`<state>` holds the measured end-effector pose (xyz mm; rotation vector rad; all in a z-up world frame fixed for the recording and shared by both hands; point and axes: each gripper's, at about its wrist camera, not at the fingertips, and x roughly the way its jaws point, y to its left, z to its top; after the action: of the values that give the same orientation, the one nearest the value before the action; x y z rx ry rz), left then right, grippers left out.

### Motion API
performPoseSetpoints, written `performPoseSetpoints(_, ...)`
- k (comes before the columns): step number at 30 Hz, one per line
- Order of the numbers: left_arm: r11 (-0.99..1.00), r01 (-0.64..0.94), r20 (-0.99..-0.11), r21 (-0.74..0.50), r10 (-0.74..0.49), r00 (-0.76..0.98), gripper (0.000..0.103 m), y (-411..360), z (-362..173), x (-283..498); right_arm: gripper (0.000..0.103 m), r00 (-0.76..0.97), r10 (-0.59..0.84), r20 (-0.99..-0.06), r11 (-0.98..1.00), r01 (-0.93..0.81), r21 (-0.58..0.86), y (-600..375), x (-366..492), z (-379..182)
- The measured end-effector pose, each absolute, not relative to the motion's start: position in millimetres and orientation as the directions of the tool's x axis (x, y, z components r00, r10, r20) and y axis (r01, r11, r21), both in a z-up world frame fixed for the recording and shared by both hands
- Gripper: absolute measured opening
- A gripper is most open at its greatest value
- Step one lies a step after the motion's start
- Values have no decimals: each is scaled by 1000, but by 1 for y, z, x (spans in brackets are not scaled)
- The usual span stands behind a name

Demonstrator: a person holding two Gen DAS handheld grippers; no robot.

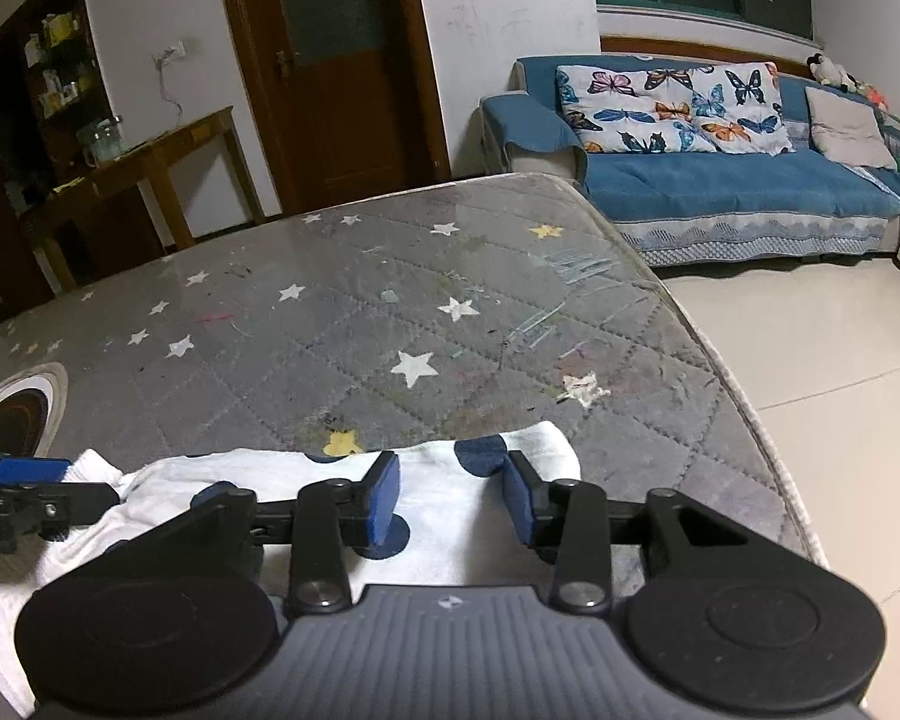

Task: Fold clothes

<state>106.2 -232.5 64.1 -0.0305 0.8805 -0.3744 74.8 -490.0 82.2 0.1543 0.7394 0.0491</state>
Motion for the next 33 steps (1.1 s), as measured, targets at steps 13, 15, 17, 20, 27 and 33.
performPoseSetpoints(13,930,332,-728,-155,-335,598,76,-235,78,88,54,752,196,-630,979,-115,167,-450,39,97)
performPoseSetpoints(15,931,332,-731,-150,-331,597,76,-235,76,88,55,746,204,-634,978,-123,169,-446,37,92)
performPoseSetpoints(17,932,330,-733,-148,-327,596,76,-235,74,89,56,744,198,-638,979,-125,158,-441,35,88)
performPoseSetpoints(20,934,328,-736,-144,-322,596,76,-235,71,89,56,749,194,-633,980,-127,150,-438,29,87)
performPoseSetpoints(27,935,323,-735,-145,-320,597,76,-234,68,87,59,754,222,-618,975,-165,150,-426,4,89)
performPoseSetpoints(33,938,315,-734,-147,-317,600,77,-232,65,87,59,757,250,-604,968,-207,140,-411,-22,88)
